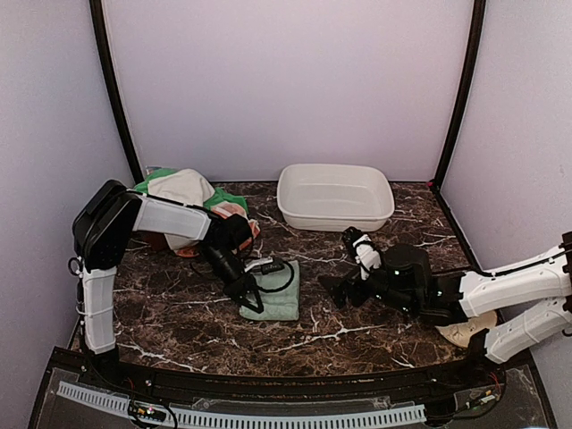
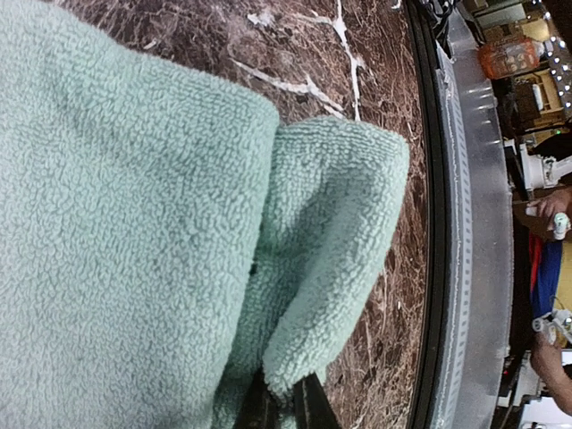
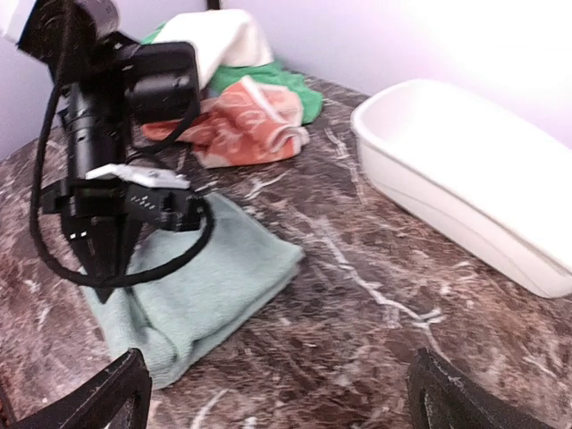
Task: Roll the towels
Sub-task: Roll the towel at the center of the board.
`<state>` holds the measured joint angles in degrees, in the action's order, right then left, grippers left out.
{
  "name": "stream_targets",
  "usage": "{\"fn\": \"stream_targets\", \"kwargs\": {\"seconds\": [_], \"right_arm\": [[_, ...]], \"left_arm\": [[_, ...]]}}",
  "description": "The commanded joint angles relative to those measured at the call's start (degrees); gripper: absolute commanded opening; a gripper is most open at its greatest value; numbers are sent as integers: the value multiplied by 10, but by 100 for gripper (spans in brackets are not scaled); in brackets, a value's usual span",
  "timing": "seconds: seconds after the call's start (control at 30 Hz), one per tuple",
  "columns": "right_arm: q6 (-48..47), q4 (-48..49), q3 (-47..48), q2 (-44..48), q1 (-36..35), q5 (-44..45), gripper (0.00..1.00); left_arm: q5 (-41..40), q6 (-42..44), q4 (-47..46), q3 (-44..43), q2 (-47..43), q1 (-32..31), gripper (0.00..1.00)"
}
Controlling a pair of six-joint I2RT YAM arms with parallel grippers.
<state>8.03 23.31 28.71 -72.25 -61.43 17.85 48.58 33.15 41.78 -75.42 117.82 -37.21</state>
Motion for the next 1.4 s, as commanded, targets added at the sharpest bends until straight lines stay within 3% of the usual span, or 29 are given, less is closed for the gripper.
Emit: {"fn": "stream_targets", "kwargs": {"seconds": [0.0, 0.13, 0.37, 0.63, 1.03, 1.17, 1.27, 1.37], "right_arm": [[-68, 67, -35, 10, -2, 8, 100], [-235, 29, -1, -64, -90, 79, 100], [-507, 135, 35, -219, -196, 157, 84], [-680, 220, 106, -356, -196, 105, 71], [-689, 205, 142, -442, -129, 75, 53], [-661, 164, 151, -439, -125, 65, 27], [-601, 88, 170, -431, -123, 47, 9], [-529, 14, 194, -419, -119, 22, 3]], "left_arm": [[24, -9, 69, -38, 40, 14, 0], [-4, -23, 67, -54, 60, 16, 0], [-94, -37, 64, -64, 81, 16, 0], [-112, -38, 68, -68, 87, 16, 0], [-101, -21, 84, -79, 87, 16, 0], [-101, -22, 84, -80, 86, 16, 1], [-106, -22, 77, -78, 75, 16, 14], [-122, -20, 66, -72, 47, 25, 25]]}}
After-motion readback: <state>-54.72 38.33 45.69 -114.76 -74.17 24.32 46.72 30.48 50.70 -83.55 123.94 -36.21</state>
